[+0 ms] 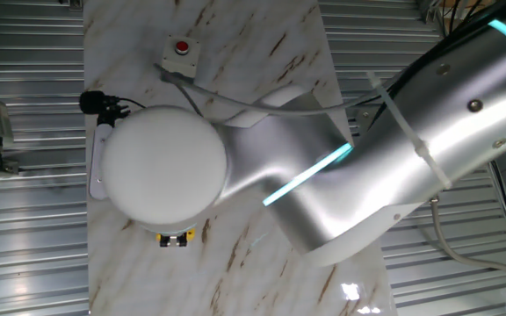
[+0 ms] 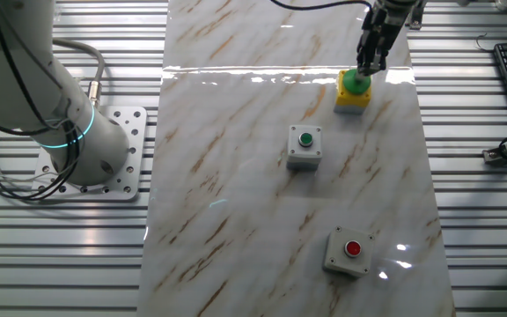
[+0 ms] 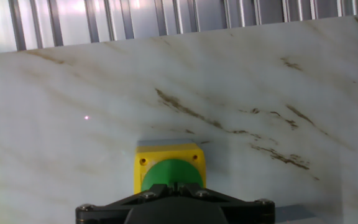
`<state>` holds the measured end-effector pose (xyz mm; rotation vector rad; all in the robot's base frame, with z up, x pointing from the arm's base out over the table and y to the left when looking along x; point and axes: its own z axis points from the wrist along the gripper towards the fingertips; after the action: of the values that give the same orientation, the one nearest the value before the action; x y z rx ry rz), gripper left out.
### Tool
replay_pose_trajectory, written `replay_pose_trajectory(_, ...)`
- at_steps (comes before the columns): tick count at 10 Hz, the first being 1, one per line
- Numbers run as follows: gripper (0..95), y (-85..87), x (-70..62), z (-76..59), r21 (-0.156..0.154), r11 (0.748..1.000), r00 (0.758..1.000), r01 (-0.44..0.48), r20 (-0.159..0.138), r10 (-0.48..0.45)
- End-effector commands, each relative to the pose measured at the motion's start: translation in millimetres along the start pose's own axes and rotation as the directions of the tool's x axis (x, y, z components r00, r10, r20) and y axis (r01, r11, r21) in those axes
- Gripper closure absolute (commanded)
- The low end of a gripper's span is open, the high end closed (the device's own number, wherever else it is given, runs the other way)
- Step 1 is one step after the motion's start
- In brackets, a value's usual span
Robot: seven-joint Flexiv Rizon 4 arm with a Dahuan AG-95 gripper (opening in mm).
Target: Press three buttons from left to right in sequence
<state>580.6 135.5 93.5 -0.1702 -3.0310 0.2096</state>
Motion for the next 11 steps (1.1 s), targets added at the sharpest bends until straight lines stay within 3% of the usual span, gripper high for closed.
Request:
replay_pose_trajectory(1,95.0,0.1,-9.3,10.0,-0.012,1.0,0.997,0.008,-0.078,-0.009)
replay_pose_trajectory(3,95.0,-3.3,-10.6,-8.6,-0.017,0.999,0.993,0.03,-0.117,-0.032)
replay_pose_trajectory(11,95.0,-6.2,-10.5,-10.5,-0.009,0.998,0.988,0.067,-0.137,-0.068)
